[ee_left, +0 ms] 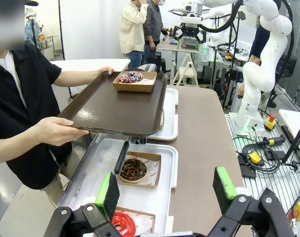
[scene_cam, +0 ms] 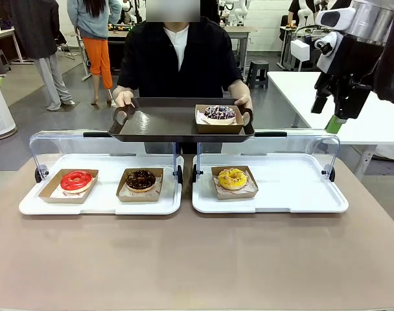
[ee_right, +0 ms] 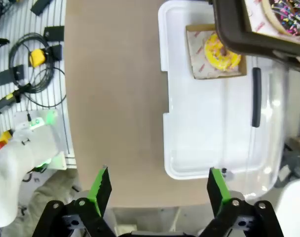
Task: Provide the desired donut to the person.
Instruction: Place the picked Paper togo box onto the Handle tray extended by the person.
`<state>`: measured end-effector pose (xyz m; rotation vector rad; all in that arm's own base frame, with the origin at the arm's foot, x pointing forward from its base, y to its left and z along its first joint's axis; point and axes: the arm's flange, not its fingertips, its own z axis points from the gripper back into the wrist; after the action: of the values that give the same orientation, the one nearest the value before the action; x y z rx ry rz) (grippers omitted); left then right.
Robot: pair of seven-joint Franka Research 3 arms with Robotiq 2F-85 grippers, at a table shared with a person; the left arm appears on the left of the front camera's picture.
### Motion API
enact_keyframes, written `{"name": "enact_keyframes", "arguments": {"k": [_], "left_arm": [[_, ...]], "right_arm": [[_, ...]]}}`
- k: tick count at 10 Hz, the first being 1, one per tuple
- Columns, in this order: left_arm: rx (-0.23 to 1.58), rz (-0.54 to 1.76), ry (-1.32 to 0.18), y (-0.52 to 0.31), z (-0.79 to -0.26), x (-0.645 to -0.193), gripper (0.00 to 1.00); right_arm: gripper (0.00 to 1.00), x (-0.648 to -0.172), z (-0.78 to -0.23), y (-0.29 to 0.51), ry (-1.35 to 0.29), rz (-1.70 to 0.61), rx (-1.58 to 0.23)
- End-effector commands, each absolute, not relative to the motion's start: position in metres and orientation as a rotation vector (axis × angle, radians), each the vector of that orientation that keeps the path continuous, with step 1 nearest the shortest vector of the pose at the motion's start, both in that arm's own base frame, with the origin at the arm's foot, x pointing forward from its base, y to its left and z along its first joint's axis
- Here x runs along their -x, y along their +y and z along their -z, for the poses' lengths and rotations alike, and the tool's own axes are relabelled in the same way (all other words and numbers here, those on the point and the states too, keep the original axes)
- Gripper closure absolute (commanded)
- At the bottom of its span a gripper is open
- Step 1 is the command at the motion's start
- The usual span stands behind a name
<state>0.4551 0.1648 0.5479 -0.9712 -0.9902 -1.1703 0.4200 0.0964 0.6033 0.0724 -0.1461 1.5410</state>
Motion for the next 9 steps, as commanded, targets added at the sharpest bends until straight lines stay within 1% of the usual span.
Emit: {"name": "enact_keyframes", "arguments": {"k": [1, 8, 9], "left_arm": [[0.980, 1.173, -0.998, 0.166, -0.550, -0.454, 0.00], [0.980, 1.173, -0.998, 0.166, -0.550, -0.454, 0.00], [0.980, 1.173, -0.998, 0.166, -0.550, -0.454, 0.00]], "right_arm": [[0.00, -0.416, -0.608, 0.097, -0.144, -1.548, -0.059], [0.00, -0.418, -0.608, 0.098, -0.153, -1.545, -0.064], [0.00, -0.421, -0.613, 0.084, -0.207, -1.555, -0.226]]}}
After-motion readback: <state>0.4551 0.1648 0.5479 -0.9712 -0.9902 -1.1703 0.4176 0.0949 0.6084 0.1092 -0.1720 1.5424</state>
